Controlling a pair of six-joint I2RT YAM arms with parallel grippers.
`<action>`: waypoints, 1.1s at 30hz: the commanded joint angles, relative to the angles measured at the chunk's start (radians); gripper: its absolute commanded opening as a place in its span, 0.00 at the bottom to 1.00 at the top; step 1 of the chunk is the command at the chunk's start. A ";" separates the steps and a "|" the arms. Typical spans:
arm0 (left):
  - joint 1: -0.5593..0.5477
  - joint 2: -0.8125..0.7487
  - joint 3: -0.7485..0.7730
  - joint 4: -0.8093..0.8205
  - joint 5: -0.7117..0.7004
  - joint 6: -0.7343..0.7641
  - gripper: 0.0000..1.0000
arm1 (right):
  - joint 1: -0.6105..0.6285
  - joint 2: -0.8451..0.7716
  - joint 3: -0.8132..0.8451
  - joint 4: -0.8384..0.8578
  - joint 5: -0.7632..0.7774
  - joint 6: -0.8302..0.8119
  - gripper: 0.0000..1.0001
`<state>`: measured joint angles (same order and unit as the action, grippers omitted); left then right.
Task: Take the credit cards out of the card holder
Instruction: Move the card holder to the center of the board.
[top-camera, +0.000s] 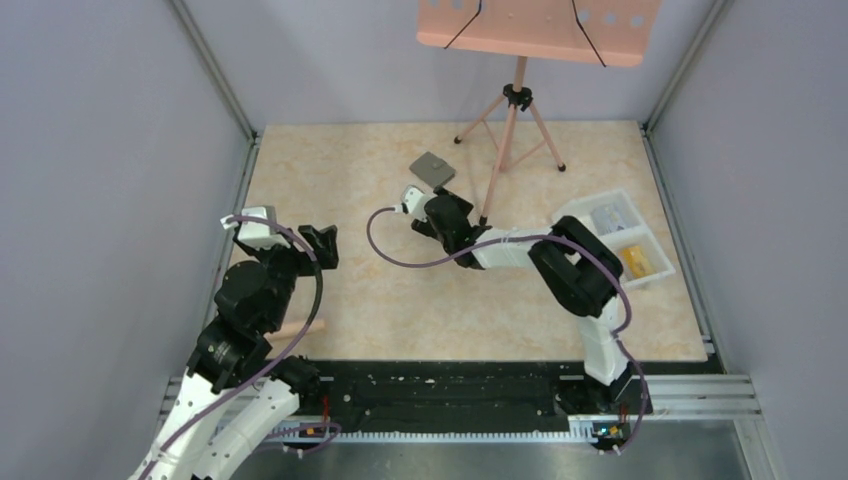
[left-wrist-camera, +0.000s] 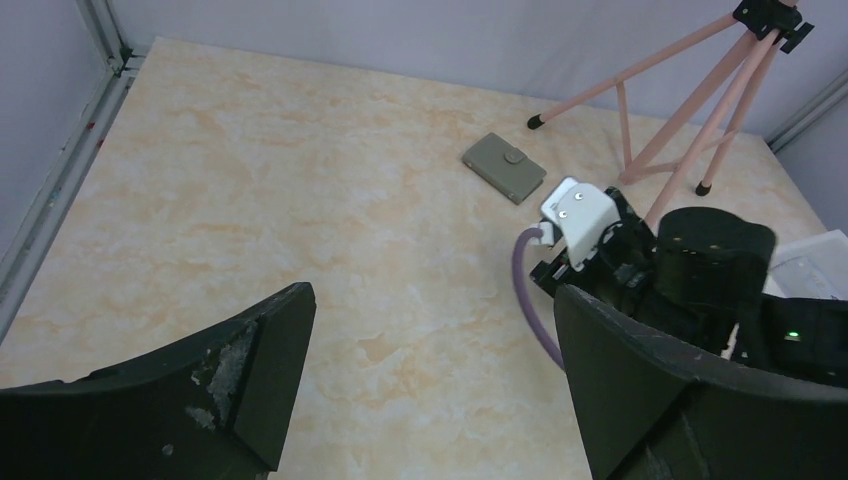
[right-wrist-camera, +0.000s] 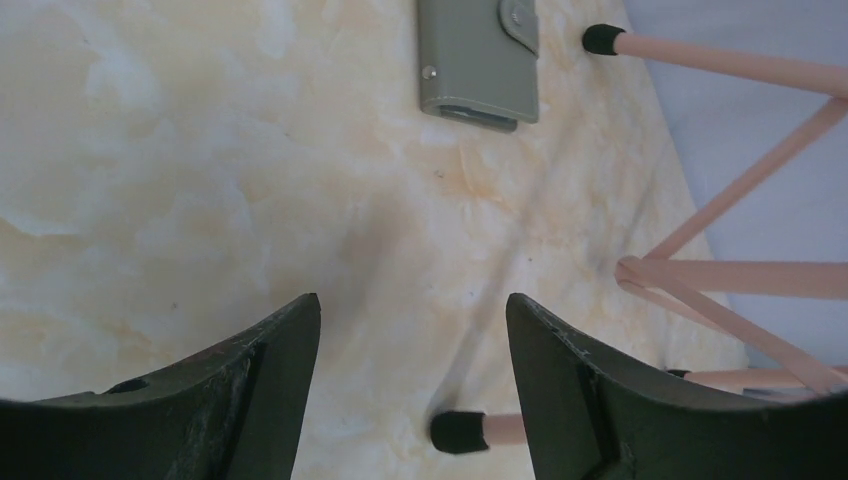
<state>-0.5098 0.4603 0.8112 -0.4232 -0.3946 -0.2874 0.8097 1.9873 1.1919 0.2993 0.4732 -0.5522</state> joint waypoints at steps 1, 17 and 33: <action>-0.002 -0.014 -0.002 0.020 -0.019 -0.012 0.94 | 0.004 0.110 0.146 0.077 0.034 -0.095 0.68; -0.002 -0.004 -0.002 0.017 -0.039 -0.007 0.94 | -0.055 0.421 0.439 0.023 0.086 -0.168 0.69; -0.001 0.006 -0.004 0.018 -0.038 0.001 0.92 | -0.112 0.448 0.499 -0.045 -0.099 -0.158 0.12</action>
<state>-0.5098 0.4622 0.8089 -0.4286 -0.4175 -0.2897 0.7025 2.4107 1.6501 0.3046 0.4587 -0.7200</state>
